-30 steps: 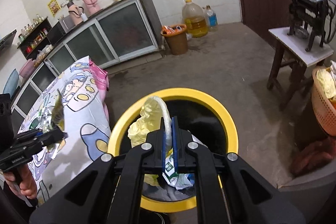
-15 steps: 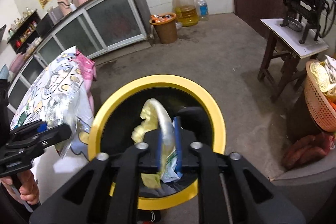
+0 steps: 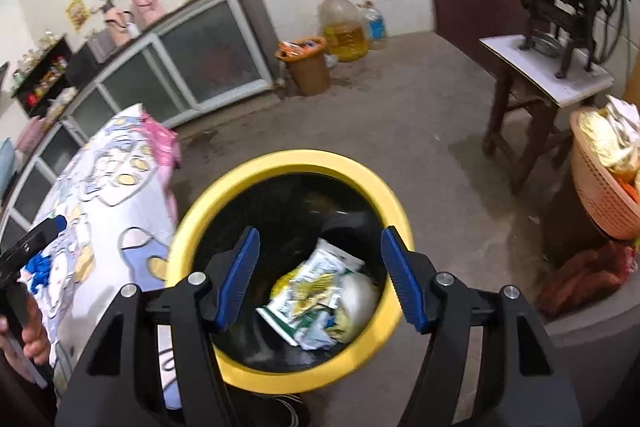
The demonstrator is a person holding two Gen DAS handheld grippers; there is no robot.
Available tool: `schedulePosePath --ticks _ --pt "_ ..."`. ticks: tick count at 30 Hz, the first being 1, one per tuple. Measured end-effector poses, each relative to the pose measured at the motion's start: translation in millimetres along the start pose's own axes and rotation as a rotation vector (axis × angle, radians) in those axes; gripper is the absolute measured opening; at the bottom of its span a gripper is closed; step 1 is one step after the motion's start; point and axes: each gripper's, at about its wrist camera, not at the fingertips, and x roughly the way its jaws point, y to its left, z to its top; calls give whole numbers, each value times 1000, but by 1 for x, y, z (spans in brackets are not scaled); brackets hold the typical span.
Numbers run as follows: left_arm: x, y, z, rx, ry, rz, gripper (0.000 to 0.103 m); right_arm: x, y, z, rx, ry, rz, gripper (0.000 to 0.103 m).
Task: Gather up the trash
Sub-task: 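Return both tools from the bin to the table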
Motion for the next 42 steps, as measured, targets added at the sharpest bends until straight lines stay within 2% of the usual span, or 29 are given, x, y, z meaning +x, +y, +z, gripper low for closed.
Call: schedulePosePath --ticks 2,8,11,12,16,20,24,29,31,33,38,42 --pt "-22 20 -3 1 -27 49 95 -3 20 2 -44 -23 47 61" --pt "-103 94 -31 -24 -82 257 95 -8 102 6 -188 -58 242 62" --pt "-144 133 -53 -71 -90 345 95 -4 152 3 -269 -36 335 62" --pt "-159 146 -62 -85 -95 382 95 -4 152 3 -269 -36 335 62" --pt "-206 189 -93 -125 -106 495 95 8 219 -5 -358 25 455 62" --pt "-235 230 -117 -180 -96 565 95 22 284 -15 -425 90 552 62" --pt "-250 255 -129 -205 -102 601 95 29 330 -31 -481 134 604 62" --pt "-255 291 -126 -183 -97 592 95 39 384 -44 -552 183 662 62" --pt "-251 309 -117 -158 -87 545 95 44 405 -47 -577 209 683 62" --pt "-245 331 -106 -127 -69 456 95 49 417 -50 -598 229 698 62" --pt "-228 370 -77 30 -16 318 95 65 458 -58 -650 285 744 61" --pt "-206 404 -58 70 36 283 95 82 484 -59 -669 315 748 59"
